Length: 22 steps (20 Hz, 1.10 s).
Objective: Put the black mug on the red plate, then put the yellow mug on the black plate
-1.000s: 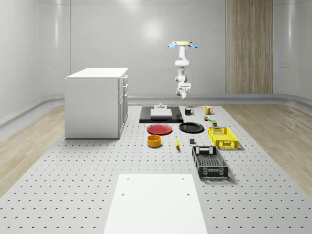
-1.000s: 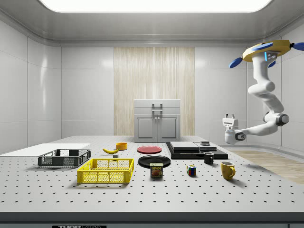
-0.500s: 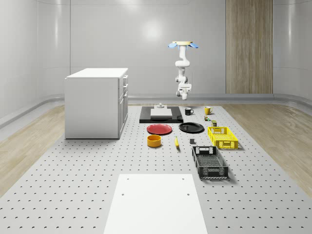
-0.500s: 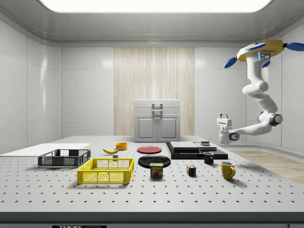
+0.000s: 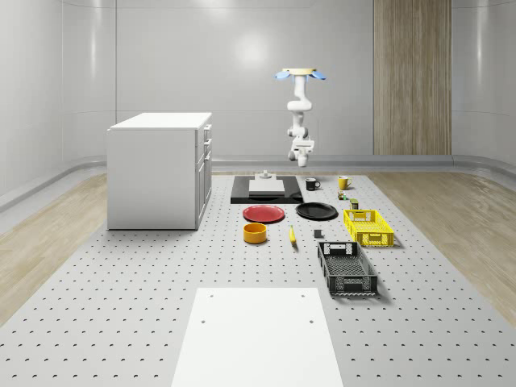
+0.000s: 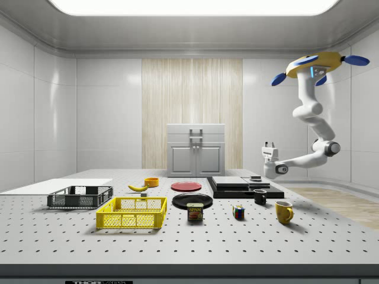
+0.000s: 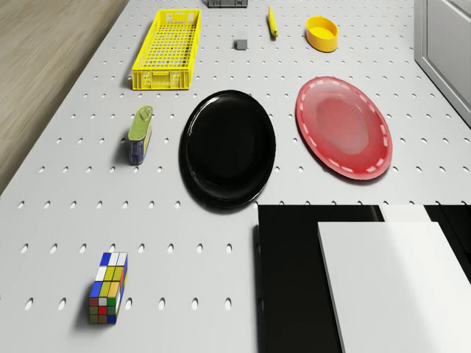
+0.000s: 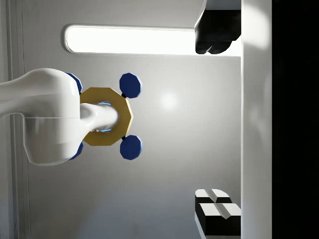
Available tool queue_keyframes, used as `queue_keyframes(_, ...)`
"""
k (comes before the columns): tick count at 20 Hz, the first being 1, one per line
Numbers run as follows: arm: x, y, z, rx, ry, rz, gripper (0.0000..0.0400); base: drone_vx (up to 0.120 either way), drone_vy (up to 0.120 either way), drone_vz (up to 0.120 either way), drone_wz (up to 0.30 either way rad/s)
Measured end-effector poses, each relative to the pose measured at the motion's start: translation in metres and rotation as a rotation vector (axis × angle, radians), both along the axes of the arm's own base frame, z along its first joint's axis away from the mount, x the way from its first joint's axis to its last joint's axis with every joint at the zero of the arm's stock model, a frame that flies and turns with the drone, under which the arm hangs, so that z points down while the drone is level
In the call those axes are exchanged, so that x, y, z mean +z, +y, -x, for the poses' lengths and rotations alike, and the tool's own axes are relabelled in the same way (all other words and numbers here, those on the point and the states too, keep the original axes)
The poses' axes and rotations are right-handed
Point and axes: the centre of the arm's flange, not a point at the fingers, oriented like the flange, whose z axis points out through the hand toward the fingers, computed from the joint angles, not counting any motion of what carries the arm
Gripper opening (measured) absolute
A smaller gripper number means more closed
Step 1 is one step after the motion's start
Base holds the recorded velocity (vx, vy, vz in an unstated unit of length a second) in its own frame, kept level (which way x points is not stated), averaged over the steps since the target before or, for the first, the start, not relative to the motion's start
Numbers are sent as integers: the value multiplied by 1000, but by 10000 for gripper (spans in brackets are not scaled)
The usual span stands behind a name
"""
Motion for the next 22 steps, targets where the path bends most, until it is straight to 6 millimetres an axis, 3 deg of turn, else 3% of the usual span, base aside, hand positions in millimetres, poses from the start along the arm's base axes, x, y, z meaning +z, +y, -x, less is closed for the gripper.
queue_keyframes(7, -1, 8, 1, -2, -5, 76, 400, 120, 0, 0, 0)
queue_keyframes(13, -5, 26, 1, -7, -9, 268, 400, 0, 0, 0, 0)
queue_keyframes(18, -23, 59, 1, -17, -12, 648, 400, 0, 0, 0, 0)
queue_keyframes(22, -67, 90, -1, -32, -11, 1192, 400, 0, 0, -110, 0)
